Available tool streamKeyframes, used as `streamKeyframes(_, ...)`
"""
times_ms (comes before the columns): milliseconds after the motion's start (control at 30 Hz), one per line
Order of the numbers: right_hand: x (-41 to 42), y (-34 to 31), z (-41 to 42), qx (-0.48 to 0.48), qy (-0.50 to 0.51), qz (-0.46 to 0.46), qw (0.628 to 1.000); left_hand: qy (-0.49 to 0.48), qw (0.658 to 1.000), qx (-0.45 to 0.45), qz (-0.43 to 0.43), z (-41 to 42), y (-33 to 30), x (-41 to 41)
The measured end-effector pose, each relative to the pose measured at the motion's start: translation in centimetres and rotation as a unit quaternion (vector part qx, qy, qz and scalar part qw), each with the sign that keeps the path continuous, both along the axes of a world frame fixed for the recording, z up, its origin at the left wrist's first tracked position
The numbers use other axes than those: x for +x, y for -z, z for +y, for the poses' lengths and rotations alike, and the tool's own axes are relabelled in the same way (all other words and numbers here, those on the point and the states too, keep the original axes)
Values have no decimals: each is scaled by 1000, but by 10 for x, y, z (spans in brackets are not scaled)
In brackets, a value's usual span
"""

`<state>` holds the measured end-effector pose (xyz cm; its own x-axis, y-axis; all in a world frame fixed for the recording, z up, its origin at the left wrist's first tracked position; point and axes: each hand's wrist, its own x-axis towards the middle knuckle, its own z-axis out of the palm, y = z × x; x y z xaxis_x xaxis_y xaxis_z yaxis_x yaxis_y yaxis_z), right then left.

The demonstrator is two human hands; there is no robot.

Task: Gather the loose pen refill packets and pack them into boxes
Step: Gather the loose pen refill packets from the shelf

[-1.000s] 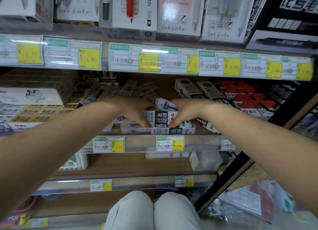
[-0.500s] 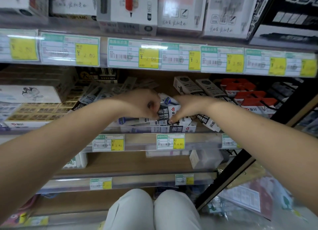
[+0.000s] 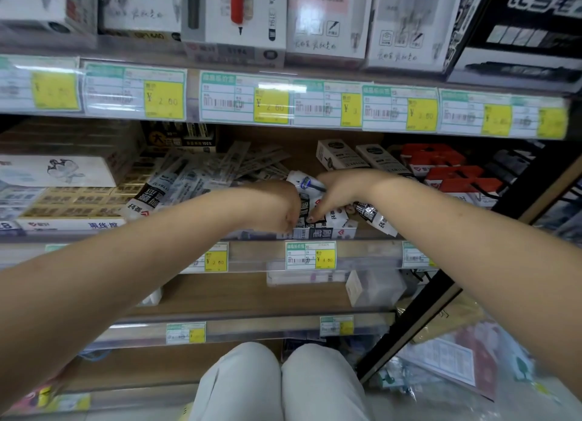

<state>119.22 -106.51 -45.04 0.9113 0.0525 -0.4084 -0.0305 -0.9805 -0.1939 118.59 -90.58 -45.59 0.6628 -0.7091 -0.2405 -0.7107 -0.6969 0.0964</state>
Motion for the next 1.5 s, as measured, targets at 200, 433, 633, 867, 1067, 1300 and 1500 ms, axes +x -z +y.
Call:
streamKeyframes(200,3,2,-2,-9,-8,2,1000,1,1000,-6,2,1,3,2)
streamKeyframes(433,5,3,-5,16,-8,17,1000,-47,983,-120,132,21,-6,14)
streamKeyframes(633,7,-9,-13,23,36,53,998,-52,983,-133,115,26,-24,26)
streamKeyframes(867,-12,-28,-13,189,118,8,975,-18,998,14,-59,14,-26,25)
streamKeyframes(1067,-7,-12,4,26,27,-2,999,-40,986,-2,-164,4,-13,14)
streamKeyframes(1300,-1,-8,16,14,12,-9,1000,-127,987,-7,-100,13,3,6)
streamKeyframes(1500,3,-14,20,14,24,20,999,-118,993,-3,10,30,4,10)
